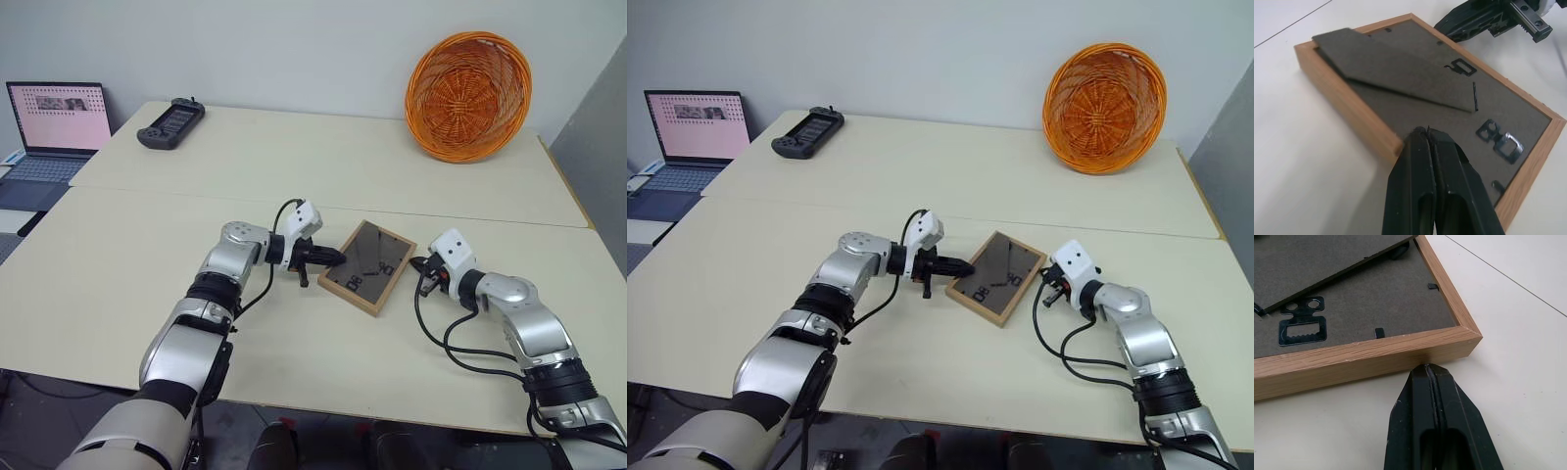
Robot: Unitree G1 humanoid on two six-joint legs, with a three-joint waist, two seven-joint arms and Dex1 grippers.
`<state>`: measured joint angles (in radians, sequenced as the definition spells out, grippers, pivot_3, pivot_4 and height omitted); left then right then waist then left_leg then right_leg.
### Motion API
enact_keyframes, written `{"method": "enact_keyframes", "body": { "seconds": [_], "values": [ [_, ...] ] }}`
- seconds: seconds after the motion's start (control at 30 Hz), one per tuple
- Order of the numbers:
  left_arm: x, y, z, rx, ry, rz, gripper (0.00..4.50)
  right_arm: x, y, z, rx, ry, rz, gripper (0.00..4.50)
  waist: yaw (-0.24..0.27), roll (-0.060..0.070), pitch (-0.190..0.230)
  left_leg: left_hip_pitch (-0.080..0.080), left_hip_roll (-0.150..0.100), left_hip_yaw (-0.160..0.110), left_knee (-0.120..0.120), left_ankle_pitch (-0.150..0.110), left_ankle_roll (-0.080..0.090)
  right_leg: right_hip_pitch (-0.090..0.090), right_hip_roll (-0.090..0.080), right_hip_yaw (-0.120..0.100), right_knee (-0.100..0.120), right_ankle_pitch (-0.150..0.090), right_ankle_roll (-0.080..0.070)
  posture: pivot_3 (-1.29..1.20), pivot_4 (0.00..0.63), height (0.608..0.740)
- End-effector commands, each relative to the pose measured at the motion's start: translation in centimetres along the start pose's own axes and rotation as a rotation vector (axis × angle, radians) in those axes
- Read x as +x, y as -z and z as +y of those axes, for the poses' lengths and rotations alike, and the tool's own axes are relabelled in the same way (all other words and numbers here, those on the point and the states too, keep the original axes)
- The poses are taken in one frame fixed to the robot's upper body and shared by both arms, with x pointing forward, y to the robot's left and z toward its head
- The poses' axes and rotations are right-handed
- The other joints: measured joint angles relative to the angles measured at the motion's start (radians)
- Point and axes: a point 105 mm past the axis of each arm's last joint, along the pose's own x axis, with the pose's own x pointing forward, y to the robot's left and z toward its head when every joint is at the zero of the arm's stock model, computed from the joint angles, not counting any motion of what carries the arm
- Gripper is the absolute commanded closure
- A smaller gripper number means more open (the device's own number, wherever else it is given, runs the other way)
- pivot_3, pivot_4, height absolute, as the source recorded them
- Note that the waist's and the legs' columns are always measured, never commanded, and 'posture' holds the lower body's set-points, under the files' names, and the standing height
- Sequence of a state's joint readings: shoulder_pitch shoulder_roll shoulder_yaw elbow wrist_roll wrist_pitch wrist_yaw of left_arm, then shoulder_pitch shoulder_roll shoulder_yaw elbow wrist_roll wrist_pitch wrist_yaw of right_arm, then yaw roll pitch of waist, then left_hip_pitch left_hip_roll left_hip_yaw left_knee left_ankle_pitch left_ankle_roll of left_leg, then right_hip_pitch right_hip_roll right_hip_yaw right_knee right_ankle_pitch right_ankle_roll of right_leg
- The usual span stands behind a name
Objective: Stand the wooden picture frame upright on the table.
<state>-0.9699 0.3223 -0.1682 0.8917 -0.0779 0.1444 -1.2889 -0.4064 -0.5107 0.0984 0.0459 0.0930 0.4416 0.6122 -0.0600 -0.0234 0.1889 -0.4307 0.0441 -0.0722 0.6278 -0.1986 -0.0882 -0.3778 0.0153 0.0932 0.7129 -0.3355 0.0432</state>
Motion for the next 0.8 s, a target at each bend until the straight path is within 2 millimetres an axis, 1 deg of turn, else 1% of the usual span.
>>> {"method": "enact_keyframes", "body": {
  "seconds": [0.03,0.2,0.3,0.47,0.67,0.8],
  "values": [
    [-0.8,-0.7,0.7,0.02,-0.048,-0.012,4.48,-0.8,-1.6,-1.0,-0.032,0.027,-0.053,4.5,0.0,0.0,0.0,0.0,0.0,0.0,0.0,0.0,0.0,0.0,0.0,0.0,0.0,0.0,0.0,0.0,0.15,0.74],
    [-2.6,-0.3,2.0,0.028,-0.121,0.019,4.48,-0.7,-1.5,-0.9,-0.029,0.026,-0.053,4.5,-0.002,0.0,0.0,0.0,0.0,0.0,0.0,0.0,0.0,0.0,0.0,0.0,0.0,0.0,0.0,0.0,0.15,0.74],
    [-2.7,0.3,2.0,0.03,-0.121,0.042,4.48,-0.5,-1.6,-0.7,-0.026,0.021,-0.057,4.5,-0.002,0.0,0.0,0.0,0.0,0.0,0.0,0.0,0.0,0.0,0.0,0.0,0.0,0.0,0.0,0.0,0.15,0.74],
    [-1.6,0.9,1.2,0.035,-0.087,0.051,4.48,-0.3,-1.9,-0.6,-0.021,0.018,-0.066,4.5,0.002,0.0,0.0,0.0,0.0,0.0,0.0,0.0,0.0,0.0,0.0,0.0,0.0,0.0,0.0,0.0,0.15,0.74],
    [0.4,0.5,0.2,0.036,-0.036,0.03,4.48,0.2,-1.5,-0.5,-0.033,0.009,-0.05,4.5,0.001,0.0,0.0,0.0,0.0,0.0,0.0,0.0,0.0,0.0,0.0,0.0,0.0,0.0,0.0,0.0,0.15,0.74],
    [0.7,0.6,-0.5,0.036,0.001,0.027,4.48,1.1,-1.6,-0.1,-0.055,-0.013,-0.047,4.5,0.0,0.0,0.0,0.0,0.0,0.0,0.0,0.0,0.0,0.0,0.0,0.0,0.0,0.0,0.0,0.0,0.15,0.74]
  ]
}}
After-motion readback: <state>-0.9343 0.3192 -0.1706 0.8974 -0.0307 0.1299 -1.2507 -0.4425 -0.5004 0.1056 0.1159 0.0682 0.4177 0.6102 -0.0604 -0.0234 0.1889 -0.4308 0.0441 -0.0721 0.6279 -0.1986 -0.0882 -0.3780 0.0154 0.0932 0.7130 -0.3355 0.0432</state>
